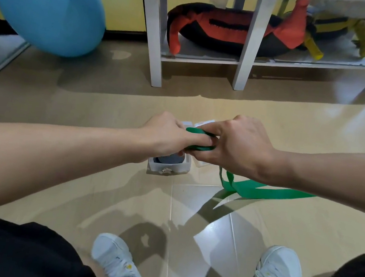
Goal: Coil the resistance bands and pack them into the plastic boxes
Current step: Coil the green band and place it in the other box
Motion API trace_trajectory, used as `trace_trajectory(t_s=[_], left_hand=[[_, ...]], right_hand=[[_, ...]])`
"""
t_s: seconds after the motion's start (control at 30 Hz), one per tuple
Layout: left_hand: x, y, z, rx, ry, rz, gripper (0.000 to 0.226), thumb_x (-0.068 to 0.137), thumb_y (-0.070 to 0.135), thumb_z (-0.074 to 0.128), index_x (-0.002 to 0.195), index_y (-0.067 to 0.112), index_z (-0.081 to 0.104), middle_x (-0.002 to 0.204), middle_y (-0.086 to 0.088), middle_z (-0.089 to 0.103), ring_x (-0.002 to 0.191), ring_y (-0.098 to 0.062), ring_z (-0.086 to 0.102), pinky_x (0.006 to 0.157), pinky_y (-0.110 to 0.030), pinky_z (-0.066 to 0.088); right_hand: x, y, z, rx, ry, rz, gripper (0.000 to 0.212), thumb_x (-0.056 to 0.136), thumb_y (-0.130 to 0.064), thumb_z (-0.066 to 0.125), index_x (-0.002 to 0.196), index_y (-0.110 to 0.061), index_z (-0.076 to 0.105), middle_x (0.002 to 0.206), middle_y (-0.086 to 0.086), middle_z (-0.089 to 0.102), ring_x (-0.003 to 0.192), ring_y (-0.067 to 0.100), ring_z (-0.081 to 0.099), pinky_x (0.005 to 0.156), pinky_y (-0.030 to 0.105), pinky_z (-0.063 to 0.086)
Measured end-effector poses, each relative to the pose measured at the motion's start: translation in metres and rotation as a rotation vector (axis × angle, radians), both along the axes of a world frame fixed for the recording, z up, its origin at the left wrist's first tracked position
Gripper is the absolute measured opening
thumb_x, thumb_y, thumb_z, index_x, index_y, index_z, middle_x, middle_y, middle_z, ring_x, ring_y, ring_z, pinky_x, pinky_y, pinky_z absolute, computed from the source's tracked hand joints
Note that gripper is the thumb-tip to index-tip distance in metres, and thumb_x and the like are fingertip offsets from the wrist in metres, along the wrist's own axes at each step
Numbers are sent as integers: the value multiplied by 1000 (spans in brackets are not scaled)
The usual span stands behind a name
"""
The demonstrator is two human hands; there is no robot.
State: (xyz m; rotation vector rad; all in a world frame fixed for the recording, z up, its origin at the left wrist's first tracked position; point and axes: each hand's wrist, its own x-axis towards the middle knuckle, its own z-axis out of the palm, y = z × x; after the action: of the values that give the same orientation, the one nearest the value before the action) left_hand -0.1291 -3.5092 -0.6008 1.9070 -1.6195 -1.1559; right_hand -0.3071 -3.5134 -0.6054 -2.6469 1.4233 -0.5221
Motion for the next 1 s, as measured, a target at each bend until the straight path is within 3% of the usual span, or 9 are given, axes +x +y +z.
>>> trace_trajectory(t_s=[0.1, 0.17, 0.27, 0.37, 0.47, 0.6, 0.77, 0.9, 1.0], left_hand=[[1, -2, 0, 4, 5, -2, 53, 66, 61, 83, 85, 12, 82, 81, -10, 78, 72, -15, 70, 72, -34, 60], [5, -4, -2, 62, 94, -19, 49, 73, 58, 80, 93, 13, 80, 78, -6, 79, 73, -16, 75, 75, -31, 60], [12, -7, -3, 162, 312, -37, 46, 87, 49, 70, 106, 7, 74, 77, -8, 77, 69, -16, 71, 73, -26, 56], [15, -7, 0, 202, 460, -56, 40, 92, 42, 66, 114, 9, 68, 79, -5, 77, 71, -14, 73, 71, -23, 59], [20, -5, -1, 280, 594, -77, 52, 82, 43, 73, 121, 9, 66, 104, -11, 76, 89, -22, 75, 91, -34, 57], [20, -5, 1, 375, 546, -165, 46, 89, 43, 66, 125, 14, 65, 128, -16, 68, 114, -32, 70, 103, -45, 54], [1, -1, -1, 237, 140, -145, 51, 74, 52, 78, 105, 11, 76, 100, -12, 77, 80, -16, 69, 83, -36, 61], [-7, 2, -3, 145, 112, -36, 41, 69, 42, 76, 90, 7, 78, 79, -9, 77, 68, -15, 64, 64, -28, 52], [-6, -2, -4, 91, 165, 32, 50, 68, 42, 81, 98, 2, 78, 76, -9, 75, 69, -18, 61, 68, -32, 50]], right_hand=[[2, 2, -2, -21, 1, -14, 42, 82, -70, 63, 116, -46, 70, 56, -19, 59, 48, 5, 51, 47, 22, 39], [0, 0, -4, 61, -95, -4, 49, 80, -66, 67, 126, -47, 65, 92, -19, 76, 74, 4, 66, 67, 25, 54], [-4, -4, -1, 275, -286, 38, 65, 72, -60, 77, 132, -41, 62, 121, -18, 71, 109, -3, 62, 89, 13, 50], [-4, -4, 1, 334, -381, 76, 62, 69, -56, 80, 126, -35, 68, 113, -15, 74, 103, -5, 64, 87, 10, 52], [-2, -4, 3, 271, -395, 89, 49, 73, -53, 82, 116, -32, 74, 99, -13, 77, 89, 0, 69, 78, 18, 56], [-2, -7, 1, 186, -256, 70, 34, 78, -51, 80, 106, -32, 78, 77, -13, 74, 66, 3, 67, 64, 30, 57], [2, -6, -2, 65, 12, 16, 29, 78, -61, 72, 93, -37, 75, 50, -15, 50, 45, 3, 47, 46, 23, 34], [6, -1, 1, -32, 97, 32, 38, 78, -69, 63, 101, -40, 75, 52, -14, 43, 41, 1, 36, 45, 21, 23], [4, 0, 3, -18, 8, -6, 42, 80, -67, 67, 112, -41, 72, 57, -19, 52, 46, -1, 42, 48, 16, 29]])
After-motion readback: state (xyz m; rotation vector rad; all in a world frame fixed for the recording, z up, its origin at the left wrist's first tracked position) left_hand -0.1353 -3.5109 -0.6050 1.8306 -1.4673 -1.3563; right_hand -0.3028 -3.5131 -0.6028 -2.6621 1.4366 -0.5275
